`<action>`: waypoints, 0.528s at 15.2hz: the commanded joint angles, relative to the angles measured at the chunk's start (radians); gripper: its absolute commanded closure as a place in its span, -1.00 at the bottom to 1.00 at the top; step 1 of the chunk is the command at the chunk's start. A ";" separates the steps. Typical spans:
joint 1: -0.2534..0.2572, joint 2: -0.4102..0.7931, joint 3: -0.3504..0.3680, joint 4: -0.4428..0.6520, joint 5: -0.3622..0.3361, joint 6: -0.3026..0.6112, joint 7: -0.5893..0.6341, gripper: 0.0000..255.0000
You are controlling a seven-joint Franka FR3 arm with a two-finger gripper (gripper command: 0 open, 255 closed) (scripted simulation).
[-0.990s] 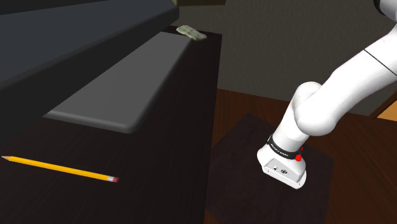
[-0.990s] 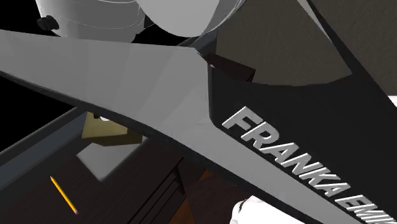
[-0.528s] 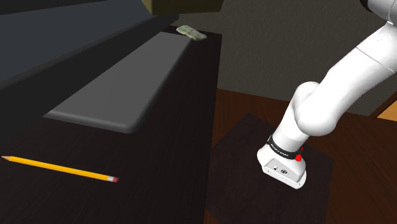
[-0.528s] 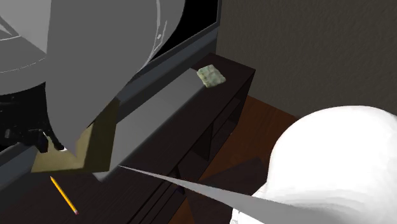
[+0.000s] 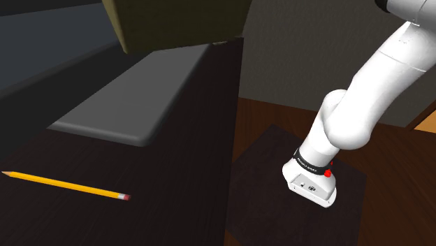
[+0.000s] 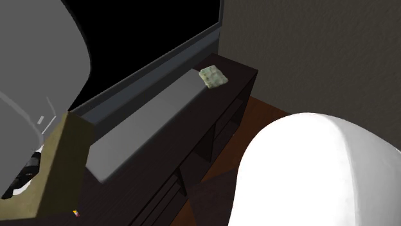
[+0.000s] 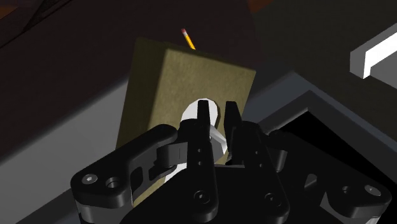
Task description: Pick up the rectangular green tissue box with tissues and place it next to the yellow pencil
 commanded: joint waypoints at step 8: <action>0.016 -0.159 -0.105 -0.274 0.126 0.146 -0.082 1.00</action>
